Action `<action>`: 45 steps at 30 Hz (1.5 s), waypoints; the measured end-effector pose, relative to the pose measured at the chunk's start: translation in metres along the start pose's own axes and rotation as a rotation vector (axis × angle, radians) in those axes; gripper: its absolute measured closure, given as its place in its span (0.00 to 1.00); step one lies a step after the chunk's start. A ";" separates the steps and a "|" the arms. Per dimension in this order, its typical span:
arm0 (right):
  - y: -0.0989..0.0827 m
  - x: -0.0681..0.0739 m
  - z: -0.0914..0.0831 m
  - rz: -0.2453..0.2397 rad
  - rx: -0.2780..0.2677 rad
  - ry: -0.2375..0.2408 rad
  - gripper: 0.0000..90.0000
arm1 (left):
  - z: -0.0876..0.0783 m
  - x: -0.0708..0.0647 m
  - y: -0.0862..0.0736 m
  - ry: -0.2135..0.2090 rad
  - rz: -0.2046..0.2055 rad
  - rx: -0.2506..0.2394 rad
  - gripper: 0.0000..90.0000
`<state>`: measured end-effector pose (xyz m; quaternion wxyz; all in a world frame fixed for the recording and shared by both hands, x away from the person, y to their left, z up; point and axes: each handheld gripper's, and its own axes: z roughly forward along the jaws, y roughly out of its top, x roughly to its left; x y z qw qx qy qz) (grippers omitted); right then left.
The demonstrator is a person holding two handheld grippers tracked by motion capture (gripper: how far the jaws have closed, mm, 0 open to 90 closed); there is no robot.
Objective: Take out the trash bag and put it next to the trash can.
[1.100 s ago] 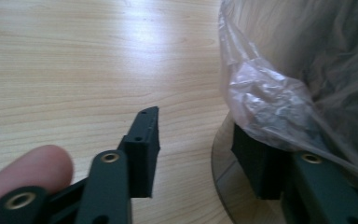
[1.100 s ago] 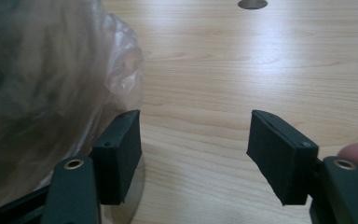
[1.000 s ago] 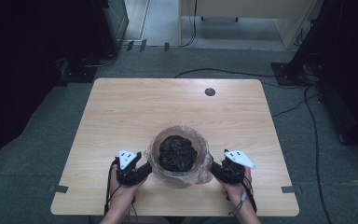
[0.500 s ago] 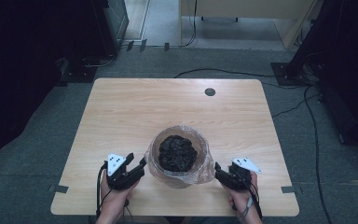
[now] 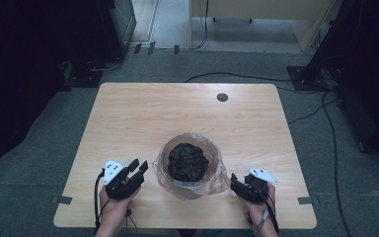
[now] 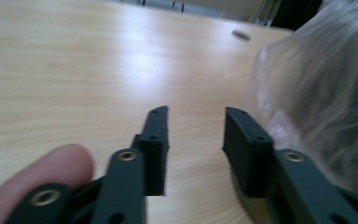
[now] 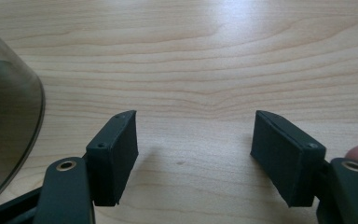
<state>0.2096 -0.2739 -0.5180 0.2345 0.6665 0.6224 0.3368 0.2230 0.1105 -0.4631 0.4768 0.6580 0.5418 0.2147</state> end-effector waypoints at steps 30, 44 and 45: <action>0.013 0.048 -0.021 -0.165 -0.279 0.184 0.81 | -0.007 -0.046 -0.036 -0.124 0.208 0.126 0.31; 0.053 0.061 -0.058 -0.201 -0.538 0.214 0.96 | -0.024 -0.049 -0.019 -0.130 0.161 -0.033 0.74; 0.055 0.064 -0.061 -0.216 -0.552 0.218 0.97 | -0.026 -0.047 -0.017 -0.140 0.156 -0.050 0.77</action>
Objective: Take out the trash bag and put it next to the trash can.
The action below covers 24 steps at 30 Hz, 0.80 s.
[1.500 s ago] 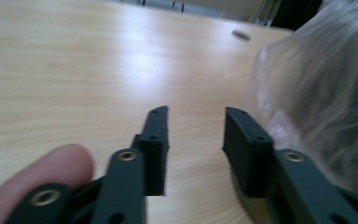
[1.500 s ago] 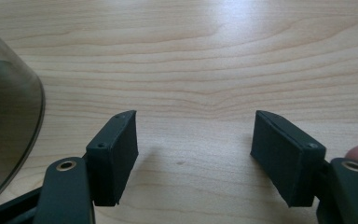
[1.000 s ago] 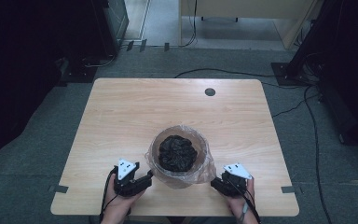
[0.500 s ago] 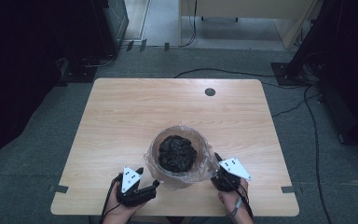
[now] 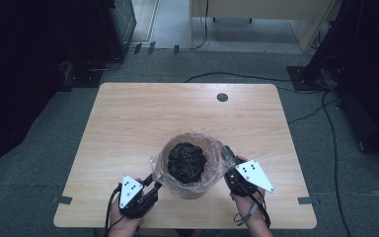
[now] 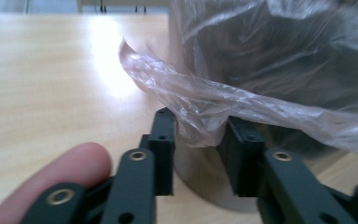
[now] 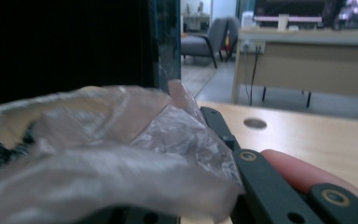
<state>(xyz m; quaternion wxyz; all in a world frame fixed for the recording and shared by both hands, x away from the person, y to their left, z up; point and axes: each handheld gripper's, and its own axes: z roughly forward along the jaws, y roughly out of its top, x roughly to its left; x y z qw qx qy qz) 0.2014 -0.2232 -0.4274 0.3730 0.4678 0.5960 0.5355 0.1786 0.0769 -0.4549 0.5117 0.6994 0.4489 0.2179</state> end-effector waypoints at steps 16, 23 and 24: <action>0.039 0.041 0.019 -0.127 -0.050 0.128 1.00 | -0.008 -0.001 0.061 0.055 0.107 -0.135 1.00; 0.048 0.064 0.017 -0.158 -0.047 0.269 1.00 | 0.000 -0.020 0.080 -0.206 0.101 -0.180 1.00; 0.048 0.067 0.016 -0.180 -0.030 0.264 1.00 | 0.003 -0.021 0.081 -0.204 0.107 -0.171 1.00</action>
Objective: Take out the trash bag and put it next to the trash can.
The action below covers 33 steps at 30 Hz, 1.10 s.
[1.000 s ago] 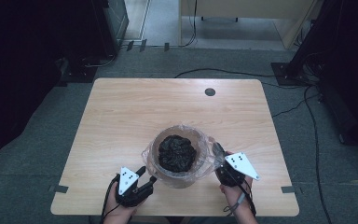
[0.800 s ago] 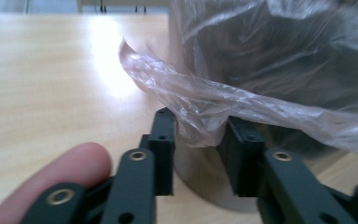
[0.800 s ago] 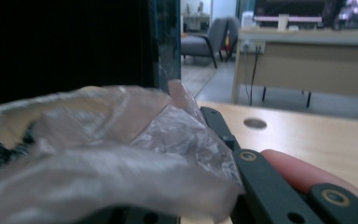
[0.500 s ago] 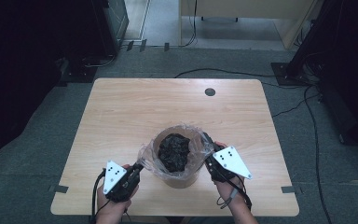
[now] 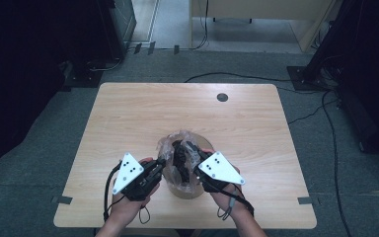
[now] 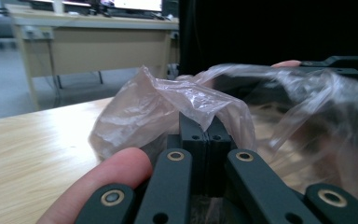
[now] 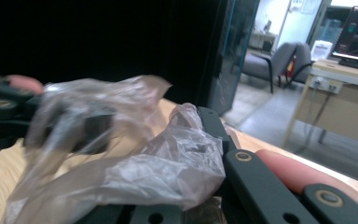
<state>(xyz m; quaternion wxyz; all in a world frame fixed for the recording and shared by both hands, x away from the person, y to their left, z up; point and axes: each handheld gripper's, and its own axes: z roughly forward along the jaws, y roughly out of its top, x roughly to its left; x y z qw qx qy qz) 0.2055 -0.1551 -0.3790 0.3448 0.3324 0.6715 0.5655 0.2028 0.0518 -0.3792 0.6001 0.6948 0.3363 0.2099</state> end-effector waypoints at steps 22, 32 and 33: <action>-0.011 -0.018 -0.052 0.208 0.123 0.149 0.58 | 0.010 0.003 0.003 0.025 -0.023 0.048 0.81; -0.002 0.012 -0.034 0.211 0.196 0.229 0.40 | 0.012 0.001 0.012 0.039 -0.034 0.059 0.81; -0.002 0.015 -0.029 0.199 0.221 0.212 0.38 | 0.012 0.000 0.012 0.039 -0.034 0.059 0.81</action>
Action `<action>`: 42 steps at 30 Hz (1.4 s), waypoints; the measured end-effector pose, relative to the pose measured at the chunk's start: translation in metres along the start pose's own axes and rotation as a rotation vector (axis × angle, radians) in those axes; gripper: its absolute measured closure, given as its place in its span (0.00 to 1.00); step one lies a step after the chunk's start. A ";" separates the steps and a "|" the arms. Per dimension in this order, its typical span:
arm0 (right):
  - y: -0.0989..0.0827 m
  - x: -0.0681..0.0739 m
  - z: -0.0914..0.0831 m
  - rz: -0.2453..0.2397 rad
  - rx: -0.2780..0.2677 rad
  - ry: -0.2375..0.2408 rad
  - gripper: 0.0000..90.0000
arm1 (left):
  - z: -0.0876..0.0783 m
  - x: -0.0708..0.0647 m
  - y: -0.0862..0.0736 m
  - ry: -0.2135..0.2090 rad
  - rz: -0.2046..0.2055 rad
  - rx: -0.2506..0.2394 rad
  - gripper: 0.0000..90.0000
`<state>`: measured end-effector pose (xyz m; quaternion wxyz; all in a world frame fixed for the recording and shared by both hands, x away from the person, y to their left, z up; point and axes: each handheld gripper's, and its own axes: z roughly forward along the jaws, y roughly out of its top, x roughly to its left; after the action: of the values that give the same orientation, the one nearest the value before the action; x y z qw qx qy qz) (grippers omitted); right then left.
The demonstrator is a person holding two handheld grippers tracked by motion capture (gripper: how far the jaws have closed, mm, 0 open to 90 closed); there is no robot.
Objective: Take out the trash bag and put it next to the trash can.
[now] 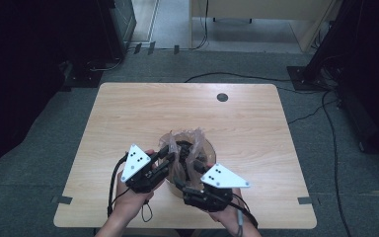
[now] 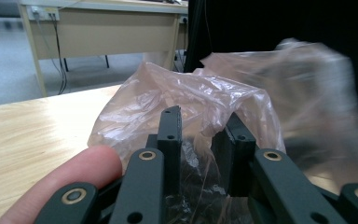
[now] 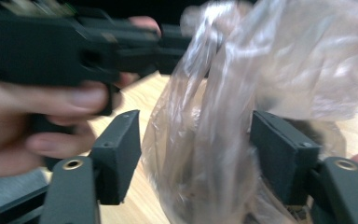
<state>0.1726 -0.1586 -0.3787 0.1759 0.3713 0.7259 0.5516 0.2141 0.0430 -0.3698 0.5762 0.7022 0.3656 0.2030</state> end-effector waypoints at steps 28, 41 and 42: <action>0.019 0.005 0.014 -0.043 -0.086 -0.214 1.00 | -0.026 0.042 -0.025 0.146 -0.109 0.021 0.12; 0.033 0.007 0.006 -0.088 -0.193 -0.249 1.00 | -0.046 0.099 -0.087 0.374 -0.148 0.156 0.11; 0.034 0.007 0.005 -0.090 -0.203 -0.249 1.00 | -0.047 0.105 -0.094 0.395 -0.155 0.177 0.12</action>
<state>0.1831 -0.1457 -0.3478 0.3259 0.3842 0.6549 0.5633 0.2227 0.1594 -0.4623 0.4435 0.6663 0.5406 0.2590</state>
